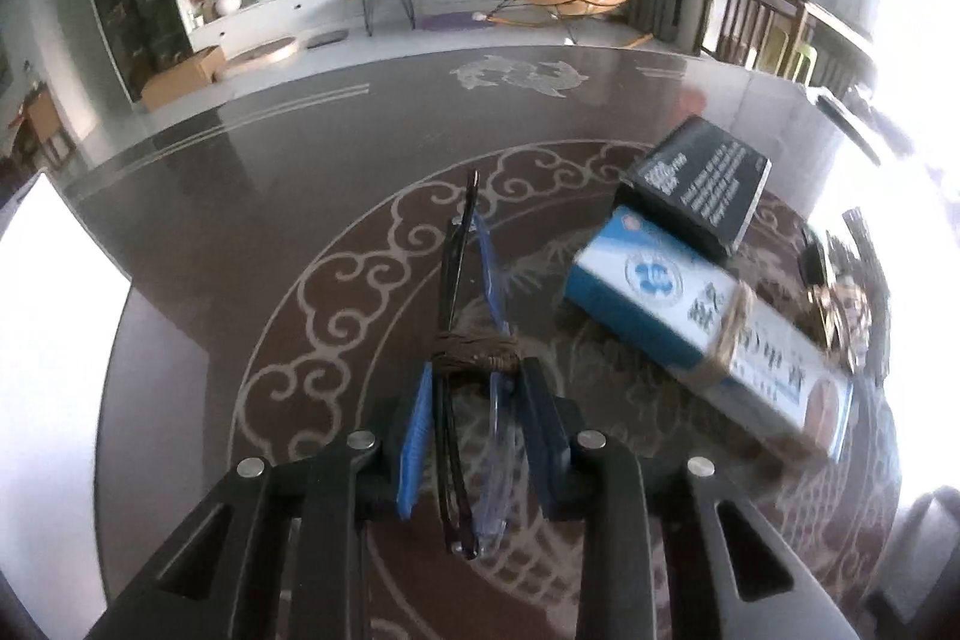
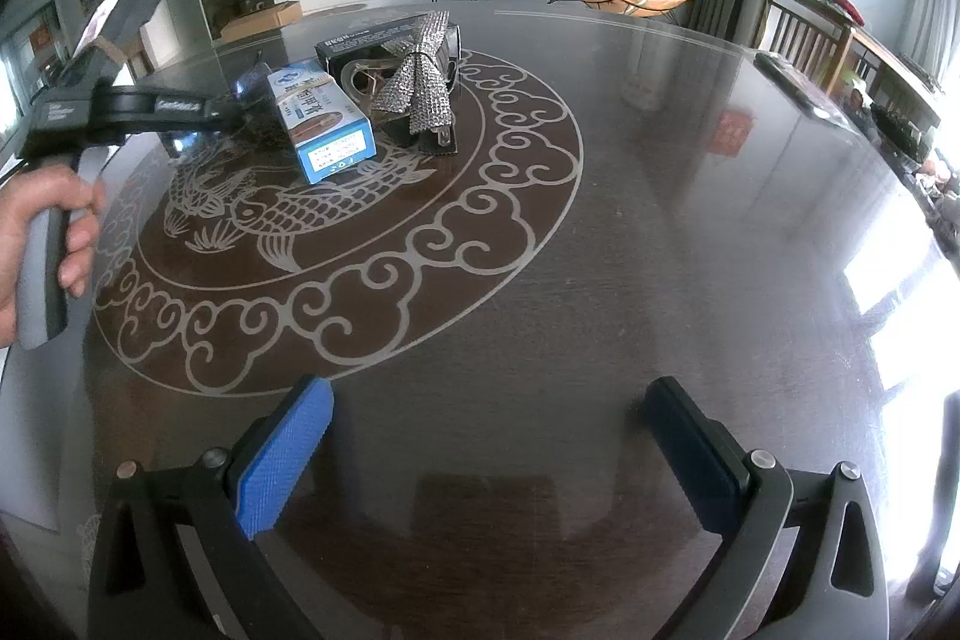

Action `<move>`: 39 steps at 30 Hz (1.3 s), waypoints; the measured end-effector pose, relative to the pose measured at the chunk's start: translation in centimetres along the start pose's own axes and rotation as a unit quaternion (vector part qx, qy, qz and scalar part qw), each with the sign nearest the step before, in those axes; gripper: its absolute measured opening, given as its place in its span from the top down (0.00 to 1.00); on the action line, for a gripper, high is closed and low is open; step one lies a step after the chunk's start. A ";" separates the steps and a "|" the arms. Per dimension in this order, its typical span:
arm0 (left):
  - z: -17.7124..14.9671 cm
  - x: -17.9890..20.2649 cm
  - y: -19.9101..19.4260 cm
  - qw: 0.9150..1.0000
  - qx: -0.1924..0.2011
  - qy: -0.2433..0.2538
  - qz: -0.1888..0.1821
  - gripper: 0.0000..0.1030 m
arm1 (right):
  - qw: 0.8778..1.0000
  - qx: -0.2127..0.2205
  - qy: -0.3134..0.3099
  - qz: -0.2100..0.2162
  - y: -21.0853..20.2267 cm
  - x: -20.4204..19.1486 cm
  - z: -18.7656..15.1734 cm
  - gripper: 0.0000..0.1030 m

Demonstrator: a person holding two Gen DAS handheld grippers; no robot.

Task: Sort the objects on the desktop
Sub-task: 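Close the left tool on the eyeglasses and lift them, then hold the eyeglasses in the left tool above the table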

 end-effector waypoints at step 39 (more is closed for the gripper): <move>-11.1 -3.9 -9.0 1.000 -0.006 -0.010 -0.013 0.00 | 1.000 0.000 0.000 0.000 0.1 0.1 0.1 0.00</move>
Point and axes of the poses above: each gripper's, at about its wrist camera, not at the fingertips, and y roughly the way its jaws point, x to its right, z to its top, the point moved 9 cm from there along y, roughly the way its jaws point, and after that the axes turned 9 degrees about x, right-handed, at the moved point
